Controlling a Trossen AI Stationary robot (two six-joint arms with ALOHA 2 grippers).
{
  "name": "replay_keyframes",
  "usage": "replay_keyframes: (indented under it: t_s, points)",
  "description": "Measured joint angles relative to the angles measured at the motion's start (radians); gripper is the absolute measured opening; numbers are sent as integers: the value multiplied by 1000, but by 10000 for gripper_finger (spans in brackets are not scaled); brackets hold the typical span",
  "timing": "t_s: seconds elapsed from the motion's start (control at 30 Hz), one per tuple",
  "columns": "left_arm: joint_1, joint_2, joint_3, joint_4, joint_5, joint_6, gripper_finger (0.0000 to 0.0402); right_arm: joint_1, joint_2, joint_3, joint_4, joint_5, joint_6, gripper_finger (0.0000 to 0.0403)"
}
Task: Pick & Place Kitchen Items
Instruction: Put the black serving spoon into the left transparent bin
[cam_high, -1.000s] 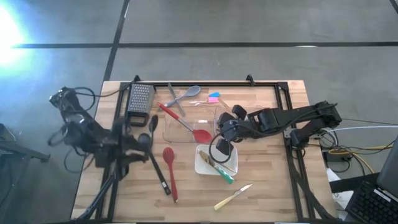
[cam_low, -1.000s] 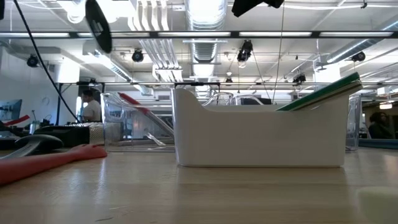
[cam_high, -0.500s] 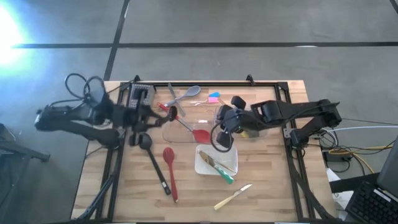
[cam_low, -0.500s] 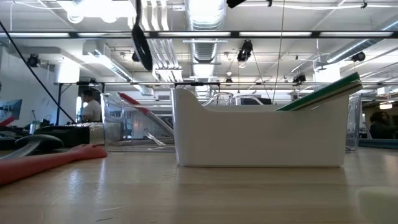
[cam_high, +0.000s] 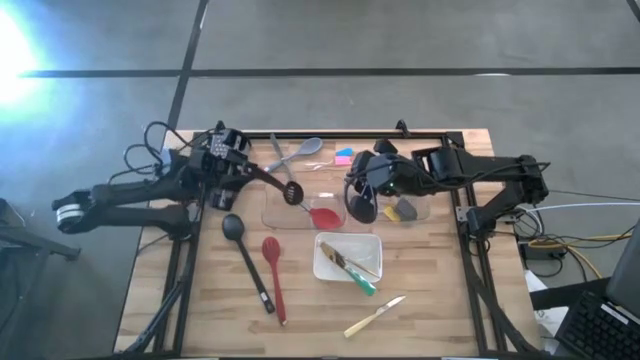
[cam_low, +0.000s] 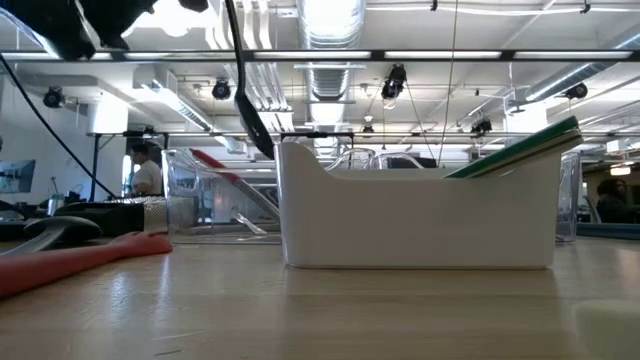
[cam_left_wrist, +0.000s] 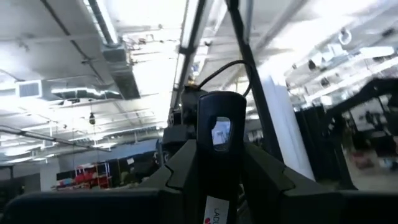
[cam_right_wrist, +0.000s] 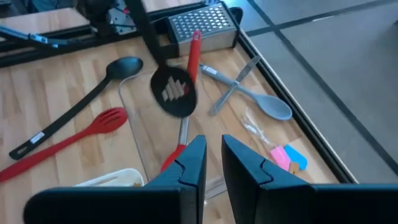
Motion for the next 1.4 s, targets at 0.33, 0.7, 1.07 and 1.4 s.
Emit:
replay_keyframes:
  t_s: [0.33,0.7,1.07,1.4]
  points:
    - [0,118,-87,185,-156,-86,97,-32,0,10,1,0,0,43]
    - [1,278,-98,295,-283,-106,97,-31,0,9,0,-8,-14,43]
    - [1,455,-61,399,-304,-138,97,-31,0,8,-6,-8,-23,43]
    - [1,535,7,404,-306,-162,97,-31,0,7,-36,-8,-22,43]
